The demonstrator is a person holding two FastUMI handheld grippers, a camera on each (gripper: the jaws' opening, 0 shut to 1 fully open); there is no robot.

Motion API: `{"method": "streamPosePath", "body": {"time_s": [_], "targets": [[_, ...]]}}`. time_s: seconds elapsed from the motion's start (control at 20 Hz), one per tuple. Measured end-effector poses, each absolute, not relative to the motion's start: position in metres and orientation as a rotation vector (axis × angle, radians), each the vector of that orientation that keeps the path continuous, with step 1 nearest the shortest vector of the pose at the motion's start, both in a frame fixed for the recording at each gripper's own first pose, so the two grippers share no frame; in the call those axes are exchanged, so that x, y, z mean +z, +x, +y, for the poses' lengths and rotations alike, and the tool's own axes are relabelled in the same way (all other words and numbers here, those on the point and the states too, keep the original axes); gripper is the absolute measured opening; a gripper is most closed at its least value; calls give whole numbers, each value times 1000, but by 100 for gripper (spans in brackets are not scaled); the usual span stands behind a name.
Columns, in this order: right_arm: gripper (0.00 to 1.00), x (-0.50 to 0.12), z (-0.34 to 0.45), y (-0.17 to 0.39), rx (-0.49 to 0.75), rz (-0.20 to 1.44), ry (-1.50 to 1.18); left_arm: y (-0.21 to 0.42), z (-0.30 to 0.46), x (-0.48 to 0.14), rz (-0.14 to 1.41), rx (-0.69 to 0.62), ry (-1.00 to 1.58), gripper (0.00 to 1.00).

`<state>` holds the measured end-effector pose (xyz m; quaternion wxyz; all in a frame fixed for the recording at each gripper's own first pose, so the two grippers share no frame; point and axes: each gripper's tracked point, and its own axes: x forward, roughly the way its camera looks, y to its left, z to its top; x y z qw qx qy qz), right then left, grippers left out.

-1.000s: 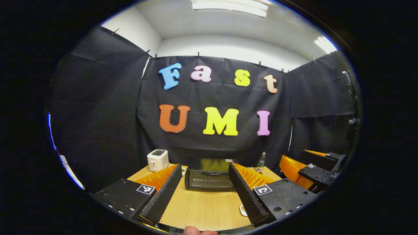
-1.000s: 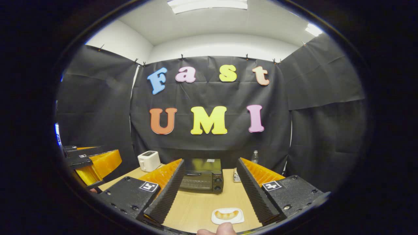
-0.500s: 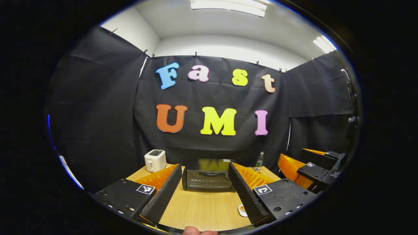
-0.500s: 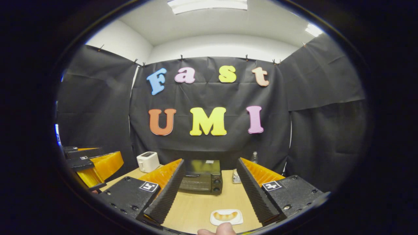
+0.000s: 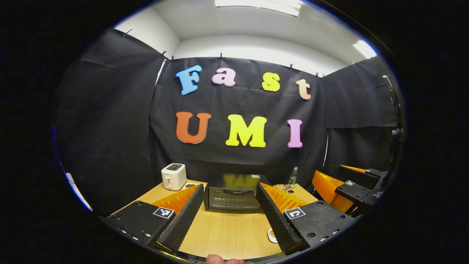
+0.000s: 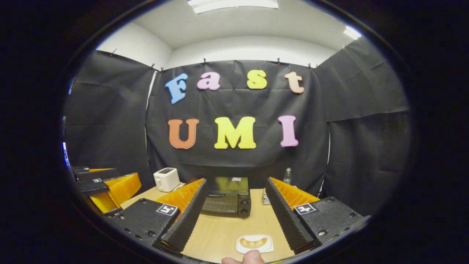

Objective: Open the electric oven with the left hand, put the food in, and close the electric oven.

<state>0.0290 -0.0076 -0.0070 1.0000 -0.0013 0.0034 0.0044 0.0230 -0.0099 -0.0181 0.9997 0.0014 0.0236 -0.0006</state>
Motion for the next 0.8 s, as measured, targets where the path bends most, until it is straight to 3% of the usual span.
{"method": "streamPosePath", "body": {"time_s": [0.25,0.8], "targets": [[97,-11,-34,55,-31,15,13,58,-21,-30,105,-33,6,94],[97,-41,-150,91,-260,97,23,195,-41,-112,329,-111,20,94]]}}
